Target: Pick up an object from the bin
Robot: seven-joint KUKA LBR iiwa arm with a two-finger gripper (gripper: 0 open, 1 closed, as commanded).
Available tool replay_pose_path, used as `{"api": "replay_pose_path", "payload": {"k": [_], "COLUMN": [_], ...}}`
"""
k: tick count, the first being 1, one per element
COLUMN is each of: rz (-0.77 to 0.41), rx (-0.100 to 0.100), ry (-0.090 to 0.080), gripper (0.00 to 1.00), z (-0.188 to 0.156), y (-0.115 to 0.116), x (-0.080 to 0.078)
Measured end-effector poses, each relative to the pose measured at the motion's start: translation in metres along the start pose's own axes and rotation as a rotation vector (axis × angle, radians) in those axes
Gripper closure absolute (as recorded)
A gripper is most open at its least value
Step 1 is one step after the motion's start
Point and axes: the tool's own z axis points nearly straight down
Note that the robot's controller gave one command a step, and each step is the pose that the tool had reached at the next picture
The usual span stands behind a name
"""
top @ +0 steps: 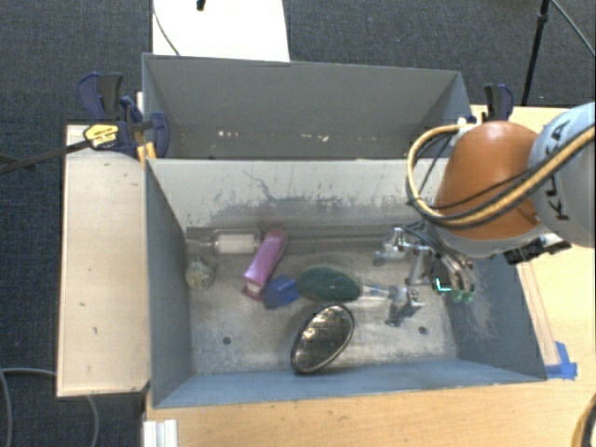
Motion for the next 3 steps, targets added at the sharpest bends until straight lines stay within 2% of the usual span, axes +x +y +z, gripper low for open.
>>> {"api": "replay_pose_path", "payload": {"k": [1, 3], "rz": [-0.071, -0.070], "rx": [0.000, 0.001], "ry": [-0.010, -0.012], "gripper": [0.00, 0.00], "z": [0.0828, 0.0788], "y": [0.0044, 0.0039], "x": [-0.0376, -0.0408]}}
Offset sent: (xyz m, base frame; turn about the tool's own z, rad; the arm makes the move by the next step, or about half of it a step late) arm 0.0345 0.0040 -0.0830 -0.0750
